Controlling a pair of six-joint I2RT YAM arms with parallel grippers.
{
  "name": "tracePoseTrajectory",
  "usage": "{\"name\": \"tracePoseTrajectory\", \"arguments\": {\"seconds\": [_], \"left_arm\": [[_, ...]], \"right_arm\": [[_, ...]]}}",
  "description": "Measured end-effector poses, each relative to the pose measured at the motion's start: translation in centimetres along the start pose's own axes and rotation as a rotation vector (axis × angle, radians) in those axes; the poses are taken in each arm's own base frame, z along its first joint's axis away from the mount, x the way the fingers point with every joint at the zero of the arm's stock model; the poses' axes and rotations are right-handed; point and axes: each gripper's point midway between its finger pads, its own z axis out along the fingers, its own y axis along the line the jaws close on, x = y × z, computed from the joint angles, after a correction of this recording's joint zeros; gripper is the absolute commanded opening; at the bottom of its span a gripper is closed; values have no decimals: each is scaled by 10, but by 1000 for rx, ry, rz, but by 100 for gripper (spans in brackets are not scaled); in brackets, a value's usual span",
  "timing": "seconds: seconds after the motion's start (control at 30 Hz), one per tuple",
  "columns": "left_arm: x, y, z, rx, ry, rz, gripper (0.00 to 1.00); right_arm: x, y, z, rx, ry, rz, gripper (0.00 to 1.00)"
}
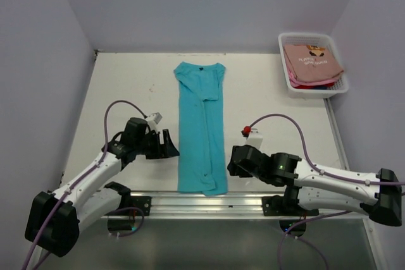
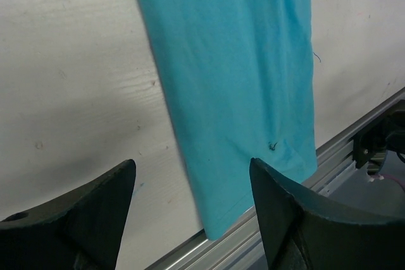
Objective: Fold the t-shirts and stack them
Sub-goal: Fold the tshirt
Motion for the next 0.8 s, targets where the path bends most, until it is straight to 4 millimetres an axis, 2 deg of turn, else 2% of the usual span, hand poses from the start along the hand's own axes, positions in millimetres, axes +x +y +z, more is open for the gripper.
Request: {"name": "tracePoseTrajectory", "arguments": {"seconds": [0.07, 0.23, 0.3, 0.47, 0.67, 0.8], "left_arm": [[11, 0, 3, 10, 16, -21, 70], [58, 10, 12, 19, 121, -92, 63], [71, 10, 14, 26, 155, -107, 62], [80, 0, 16, 75, 171, -128, 62], [94, -13, 18, 129, 210, -140, 63], [103, -18, 16, 145, 244, -140, 64]], "right_arm": [[8, 2, 4, -18, 22, 23, 50], [35, 2, 17, -48, 104, 78, 47], [46, 3, 23, -52, 141, 95, 46], [66, 9, 34, -64, 218, 127, 43], [77, 23, 38, -100, 273, 167, 41], [81, 24, 38, -107, 294, 187, 41]]}}
